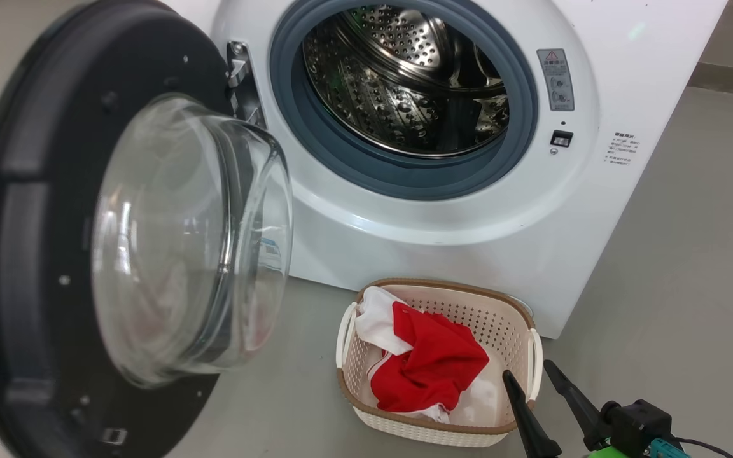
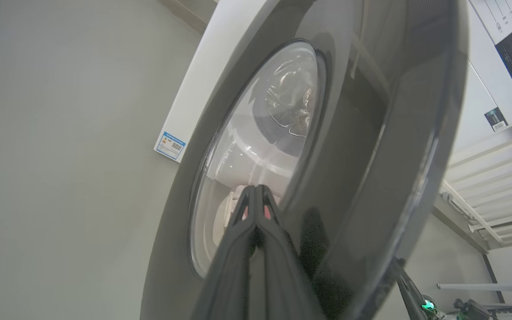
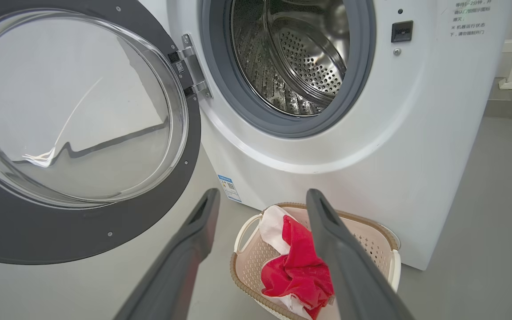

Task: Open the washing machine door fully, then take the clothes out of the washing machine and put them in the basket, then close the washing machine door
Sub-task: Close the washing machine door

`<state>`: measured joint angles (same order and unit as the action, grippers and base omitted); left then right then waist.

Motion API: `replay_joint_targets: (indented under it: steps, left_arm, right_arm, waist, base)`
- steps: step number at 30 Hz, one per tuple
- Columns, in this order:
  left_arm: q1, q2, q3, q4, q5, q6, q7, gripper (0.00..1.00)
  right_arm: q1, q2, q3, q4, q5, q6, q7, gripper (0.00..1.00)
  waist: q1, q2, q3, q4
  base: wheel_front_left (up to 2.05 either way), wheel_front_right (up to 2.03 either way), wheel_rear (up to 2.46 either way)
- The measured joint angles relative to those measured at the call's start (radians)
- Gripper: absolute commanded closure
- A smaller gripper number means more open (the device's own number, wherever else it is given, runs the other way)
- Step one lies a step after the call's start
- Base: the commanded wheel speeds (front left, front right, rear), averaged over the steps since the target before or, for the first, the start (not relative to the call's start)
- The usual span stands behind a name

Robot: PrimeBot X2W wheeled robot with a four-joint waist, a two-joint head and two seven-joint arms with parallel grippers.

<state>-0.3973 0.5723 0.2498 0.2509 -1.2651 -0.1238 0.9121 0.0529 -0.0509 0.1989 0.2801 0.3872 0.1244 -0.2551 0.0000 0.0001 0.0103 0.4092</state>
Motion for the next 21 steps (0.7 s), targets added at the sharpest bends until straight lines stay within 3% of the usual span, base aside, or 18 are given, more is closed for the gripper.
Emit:
replay_joint_targets:
  steps: [8, 21]
  left_arm:
    - [0.053, 0.007, -0.049, -0.134, -0.068, 0.0, -0.027, 1.0]
    - [0.071, -0.017, -0.234, -0.292, -0.117, 0.0, -0.133, 1.0]
  right_arm:
    - [0.001, 0.0, 0.002, 0.002, 0.0, 0.0, 0.0, 0.0]
    - [0.004, 0.0, 0.004, 0.004, 0.0, 0.0, 0.0, 0.0]
  waist:
    - [0.0, 0.0, -0.006, -0.007]
    - [0.0, 0.0, -0.019, -0.027]
  base:
    - [0.0, 0.0, 0.0]
    - [0.0, 0.0, 0.0]
